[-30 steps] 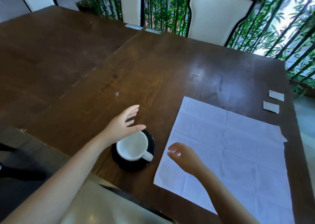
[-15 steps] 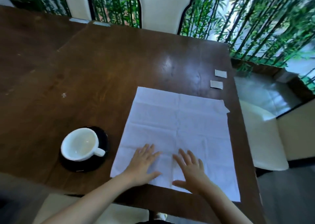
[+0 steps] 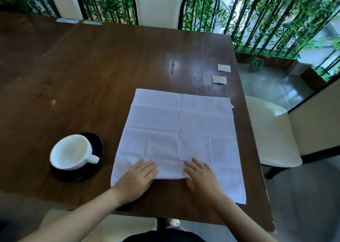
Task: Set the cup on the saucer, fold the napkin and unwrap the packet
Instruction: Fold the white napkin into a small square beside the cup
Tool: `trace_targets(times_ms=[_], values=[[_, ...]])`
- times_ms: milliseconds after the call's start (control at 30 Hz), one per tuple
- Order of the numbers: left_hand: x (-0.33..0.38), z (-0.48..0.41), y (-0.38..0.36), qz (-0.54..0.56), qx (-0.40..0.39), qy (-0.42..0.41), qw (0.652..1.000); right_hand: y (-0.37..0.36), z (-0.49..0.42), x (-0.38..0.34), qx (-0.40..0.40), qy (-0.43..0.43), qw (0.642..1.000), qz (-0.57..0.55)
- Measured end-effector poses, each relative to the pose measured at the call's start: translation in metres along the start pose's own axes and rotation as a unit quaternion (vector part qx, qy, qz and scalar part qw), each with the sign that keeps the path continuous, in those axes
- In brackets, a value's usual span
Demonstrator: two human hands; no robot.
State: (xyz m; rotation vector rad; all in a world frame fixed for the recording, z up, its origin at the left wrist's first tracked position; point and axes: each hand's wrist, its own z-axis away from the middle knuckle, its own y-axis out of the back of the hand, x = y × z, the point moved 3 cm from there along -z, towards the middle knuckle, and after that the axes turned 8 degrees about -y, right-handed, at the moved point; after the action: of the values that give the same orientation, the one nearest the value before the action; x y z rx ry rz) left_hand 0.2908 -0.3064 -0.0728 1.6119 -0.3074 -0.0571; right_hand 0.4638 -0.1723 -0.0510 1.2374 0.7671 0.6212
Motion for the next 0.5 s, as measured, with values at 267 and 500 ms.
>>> trace_targets(times_ms=[267,500], values=[[-0.026,-0.017,0.050,0.023,0.119,0.159,0.980,0.024,-0.027,0.013,-0.016,-0.080,0.996,-0.042],[-0.072,-0.073,0.111,0.019,0.122,0.202,0.972,0.070,-0.072,0.034,-0.012,-0.040,0.999,0.009]])
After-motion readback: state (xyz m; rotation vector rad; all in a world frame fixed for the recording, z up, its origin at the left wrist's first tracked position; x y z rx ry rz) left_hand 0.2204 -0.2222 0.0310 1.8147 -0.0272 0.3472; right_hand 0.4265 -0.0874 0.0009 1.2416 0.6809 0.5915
